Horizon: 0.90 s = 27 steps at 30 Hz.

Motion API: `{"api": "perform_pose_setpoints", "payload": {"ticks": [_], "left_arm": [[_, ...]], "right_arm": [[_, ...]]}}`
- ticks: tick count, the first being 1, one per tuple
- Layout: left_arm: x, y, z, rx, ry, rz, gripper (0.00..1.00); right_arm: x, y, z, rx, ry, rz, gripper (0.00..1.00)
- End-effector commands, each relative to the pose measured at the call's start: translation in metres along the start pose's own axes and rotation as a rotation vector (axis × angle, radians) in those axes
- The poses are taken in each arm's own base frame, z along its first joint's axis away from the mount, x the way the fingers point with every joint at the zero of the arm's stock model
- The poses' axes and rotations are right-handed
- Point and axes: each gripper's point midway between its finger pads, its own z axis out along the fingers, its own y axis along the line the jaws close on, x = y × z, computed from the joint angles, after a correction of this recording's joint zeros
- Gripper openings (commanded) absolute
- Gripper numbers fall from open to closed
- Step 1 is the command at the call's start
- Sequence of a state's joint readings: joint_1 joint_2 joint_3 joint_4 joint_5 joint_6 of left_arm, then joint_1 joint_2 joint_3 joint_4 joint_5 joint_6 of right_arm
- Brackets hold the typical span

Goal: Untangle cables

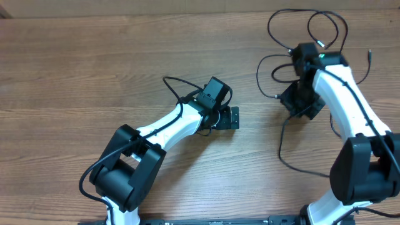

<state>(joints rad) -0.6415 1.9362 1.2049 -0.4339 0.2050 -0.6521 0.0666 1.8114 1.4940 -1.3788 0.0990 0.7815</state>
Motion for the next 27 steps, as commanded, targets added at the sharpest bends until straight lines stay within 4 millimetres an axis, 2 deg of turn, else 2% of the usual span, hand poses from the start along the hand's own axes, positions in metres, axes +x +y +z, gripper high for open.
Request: {"api": "perform_pose_setpoints", "payload": {"ticks": [1, 4, 7, 11, 14, 20, 27], "left_arm": [[0.005, 0.01, 0.006, -0.026, 0.022, -0.018, 0.99], [0.005, 0.01, 0.006, -0.026, 0.022, -0.018, 0.99], [0.005, 0.01, 0.006, -0.026, 0.022, -0.018, 0.99], [0.004, 0.009, 0.006, -0.025, 0.019, -0.018, 1.0], [0.003, 0.008, 0.006, -0.021, 0.015, -0.017, 1.0], [0.003, 0.008, 0.006, -0.021, 0.015, -0.017, 1.0], [0.003, 0.008, 0.006, -0.019, 0.017, -0.017, 0.99]], "right_arm": [[-0.026, -0.01, -0.028, 0.002, -0.077, 0.042, 0.04], [-0.042, -0.026, -0.041, 0.002, -0.091, 0.103, 0.04], [-0.057, -0.046, -0.043, 0.004, -0.082, 0.178, 0.04], [-0.063, -0.069, -0.039, -0.011, -0.017, 0.266, 0.04], [-0.065, -0.078, -0.038, -0.018, 0.004, 0.27, 0.04], [-0.061, -0.067, -0.038, -0.068, 0.034, 0.246, 0.11], [-0.052, -0.045, -0.04, -0.085, 0.017, 0.177, 0.15]]}}
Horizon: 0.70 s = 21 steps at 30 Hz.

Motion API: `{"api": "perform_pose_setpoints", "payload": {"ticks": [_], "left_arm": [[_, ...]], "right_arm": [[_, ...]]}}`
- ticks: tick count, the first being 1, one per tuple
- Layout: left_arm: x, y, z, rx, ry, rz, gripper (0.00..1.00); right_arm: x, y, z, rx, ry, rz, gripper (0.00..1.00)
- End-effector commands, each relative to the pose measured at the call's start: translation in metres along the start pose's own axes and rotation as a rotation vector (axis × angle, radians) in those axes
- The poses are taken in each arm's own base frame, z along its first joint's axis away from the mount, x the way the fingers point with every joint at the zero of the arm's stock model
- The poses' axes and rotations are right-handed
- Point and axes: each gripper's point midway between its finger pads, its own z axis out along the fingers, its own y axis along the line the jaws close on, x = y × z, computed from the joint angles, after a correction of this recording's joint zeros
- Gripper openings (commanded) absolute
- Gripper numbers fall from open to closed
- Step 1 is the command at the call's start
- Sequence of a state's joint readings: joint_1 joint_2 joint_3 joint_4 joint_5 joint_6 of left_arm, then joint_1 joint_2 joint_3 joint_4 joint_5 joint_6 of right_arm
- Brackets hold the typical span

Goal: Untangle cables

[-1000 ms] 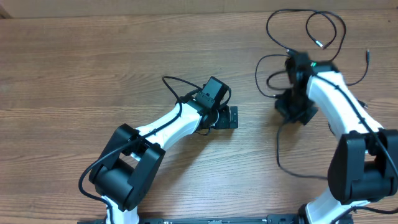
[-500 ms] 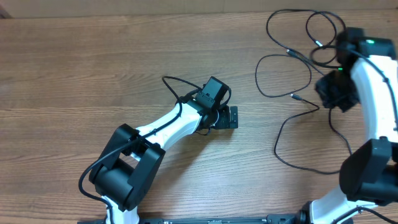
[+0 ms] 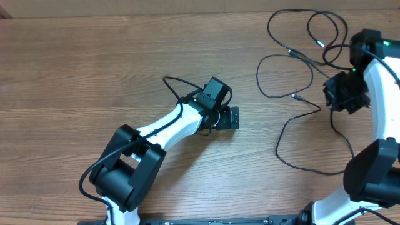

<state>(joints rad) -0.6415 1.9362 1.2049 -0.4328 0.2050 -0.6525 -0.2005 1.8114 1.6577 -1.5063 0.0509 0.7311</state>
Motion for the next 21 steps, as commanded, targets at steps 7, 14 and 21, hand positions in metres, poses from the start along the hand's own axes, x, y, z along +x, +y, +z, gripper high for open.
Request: {"api": "perform_pose_setpoints", "payload": {"ticks": [7, 14, 21], "left_arm": [[0.003, 0.008, 0.006, -0.019, 0.017, -0.017, 0.99], [0.004, 0.009, 0.006, -0.021, 0.02, -0.017, 1.0], [0.004, 0.009, 0.006, -0.022, 0.02, -0.017, 0.99]], "right_arm": [[0.057, 0.055, 0.003, -0.127, 0.072, -0.382, 0.22], [0.103, 0.073, 0.009, -0.099, 0.089, -0.546, 0.44], [0.133, 0.065, 0.023, -0.022, 0.123, -0.629, 0.57]]}}
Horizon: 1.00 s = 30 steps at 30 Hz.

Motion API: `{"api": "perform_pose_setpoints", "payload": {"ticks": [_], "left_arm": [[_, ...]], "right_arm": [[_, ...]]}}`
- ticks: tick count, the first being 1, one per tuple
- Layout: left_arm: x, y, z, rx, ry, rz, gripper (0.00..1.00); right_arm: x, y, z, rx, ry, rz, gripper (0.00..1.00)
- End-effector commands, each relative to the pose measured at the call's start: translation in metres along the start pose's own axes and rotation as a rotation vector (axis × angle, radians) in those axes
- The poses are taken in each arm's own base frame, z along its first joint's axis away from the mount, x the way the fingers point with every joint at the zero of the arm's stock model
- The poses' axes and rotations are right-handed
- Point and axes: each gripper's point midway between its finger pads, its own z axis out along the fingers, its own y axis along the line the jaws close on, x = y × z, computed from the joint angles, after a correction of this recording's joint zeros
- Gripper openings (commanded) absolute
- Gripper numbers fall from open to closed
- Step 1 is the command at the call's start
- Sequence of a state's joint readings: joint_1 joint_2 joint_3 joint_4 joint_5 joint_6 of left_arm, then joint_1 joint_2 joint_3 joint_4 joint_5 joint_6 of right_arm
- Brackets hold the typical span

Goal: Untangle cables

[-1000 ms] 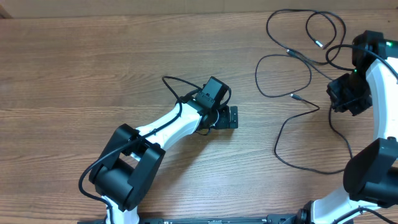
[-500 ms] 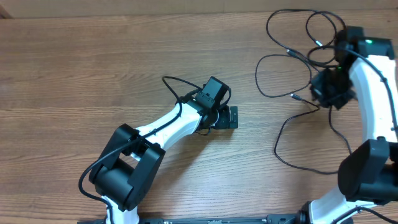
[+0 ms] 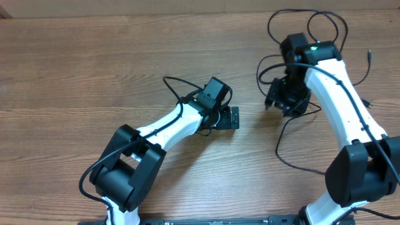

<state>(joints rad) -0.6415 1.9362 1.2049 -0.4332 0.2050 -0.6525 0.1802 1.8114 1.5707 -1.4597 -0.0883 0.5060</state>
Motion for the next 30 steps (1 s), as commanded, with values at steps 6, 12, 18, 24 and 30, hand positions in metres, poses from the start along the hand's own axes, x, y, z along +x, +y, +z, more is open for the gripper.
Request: {"api": "perform_pose_setpoints", "payload": {"ticks": [6, 12, 18, 24, 30], "left_arm": [[0.004, 0.009, 0.006, -0.021, 0.019, -0.017, 1.0], [0.004, 0.009, 0.006, -0.021, 0.019, -0.017, 1.0], [0.005, 0.009, 0.006, -0.023, 0.022, -0.018, 1.0], [0.005, 0.01, 0.006, -0.026, 0.026, -0.019, 1.0], [0.005, 0.01, 0.006, -0.026, 0.025, -0.019, 0.99]], "right_arm": [[0.015, -0.042, 0.027, 0.235, 0.005, 0.088, 0.68], [0.021, -0.054, 0.05, 0.279, 0.019, 0.107, 0.72], [0.009, -0.048, 0.06, 0.242, -0.029, 0.108, 0.47], [-0.001, -0.052, 0.061, 0.23, -0.059, 0.155, 0.31], [-0.008, -0.064, 0.06, 0.224, -0.06, 0.217, 0.27]]}}
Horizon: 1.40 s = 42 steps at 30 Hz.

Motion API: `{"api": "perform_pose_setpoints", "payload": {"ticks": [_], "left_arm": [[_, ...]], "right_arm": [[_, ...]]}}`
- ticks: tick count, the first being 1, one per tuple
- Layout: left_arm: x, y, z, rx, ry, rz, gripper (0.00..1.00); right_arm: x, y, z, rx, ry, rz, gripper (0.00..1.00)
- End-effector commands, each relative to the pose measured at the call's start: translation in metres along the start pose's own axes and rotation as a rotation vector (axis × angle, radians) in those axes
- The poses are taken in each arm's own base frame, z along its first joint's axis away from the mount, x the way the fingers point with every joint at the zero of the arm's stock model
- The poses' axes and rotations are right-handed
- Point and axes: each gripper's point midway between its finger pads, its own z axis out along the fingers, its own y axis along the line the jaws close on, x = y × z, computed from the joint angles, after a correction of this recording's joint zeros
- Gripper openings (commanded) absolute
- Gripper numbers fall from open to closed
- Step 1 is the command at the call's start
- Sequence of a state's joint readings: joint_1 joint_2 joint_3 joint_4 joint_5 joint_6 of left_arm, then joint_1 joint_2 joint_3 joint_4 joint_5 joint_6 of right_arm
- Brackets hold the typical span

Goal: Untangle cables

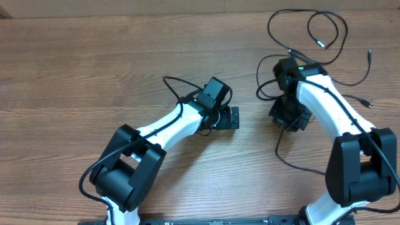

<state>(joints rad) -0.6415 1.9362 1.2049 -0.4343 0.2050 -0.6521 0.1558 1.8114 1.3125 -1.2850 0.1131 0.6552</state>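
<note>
Several thin black cables (307,25) lie looped over one another at the table's far right; plug ends show at one cable tip (321,44) and at another tip (370,55). My right gripper (289,116) points down onto the strands below the loops. A cable runs out from under it toward the near edge. Its fingers are hidden under the wrist, so a grip cannot be told. My left gripper (232,117) rests low at the table's middle, apart from the cables, its jaw state unclear from above.
The wooden table (94,69) stretches bare to the left. The left arm's own wire (175,84) arcs beside its wrist. Another plug end (369,104) lies near the right edge, beside the right arm's forearm.
The right gripper has moved a little toward the near edge and slightly right, lower along the same strands. The cable loops look the same. The left arm has not moved.
The right gripper first stood over the strands below the loops. Then it was far out at the right edge, with a plug end lying in the open middle. After that it was back over the strands on the left, and now it sits slightly nearer. The left arm stayed still throughout.
</note>
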Motion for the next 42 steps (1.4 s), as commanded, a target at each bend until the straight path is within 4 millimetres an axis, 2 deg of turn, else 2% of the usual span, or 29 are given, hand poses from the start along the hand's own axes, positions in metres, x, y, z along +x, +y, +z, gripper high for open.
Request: {"api": "perform_pose_setpoints", "payload": {"ticks": [1, 10, 23, 29, 39, 42], "left_arm": [[0.005, 0.01, 0.006, -0.025, 0.024, -0.019, 1.0], [0.005, 0.01, 0.006, -0.027, 0.022, -0.019, 0.99], [0.005, 0.01, 0.006, -0.027, 0.022, -0.019, 1.0], [0.005, 0.01, 0.006, -0.027, 0.023, -0.019, 0.99], [0.007, 0.011, 0.006, -0.034, 0.031, -0.021, 1.0], [0.008, 0.012, 0.005, -0.037, 0.035, -0.021, 1.0]], "right_arm": [[-0.005, -0.011, 0.003, 0.016, -0.002, 0.056, 0.26], [-0.02, -0.025, 0.005, 0.016, -0.013, 0.116, 0.25], [-0.042, -0.062, 0.01, 0.029, -0.011, 0.313, 0.17], [-0.053, -0.075, 0.01, 0.058, -0.057, 0.419, 0.18], [-0.067, -0.079, 0.009, 0.068, -0.129, 0.498, 0.16], [-0.072, -0.08, 0.009, 0.061, -0.144, 0.51, 0.09]]}}
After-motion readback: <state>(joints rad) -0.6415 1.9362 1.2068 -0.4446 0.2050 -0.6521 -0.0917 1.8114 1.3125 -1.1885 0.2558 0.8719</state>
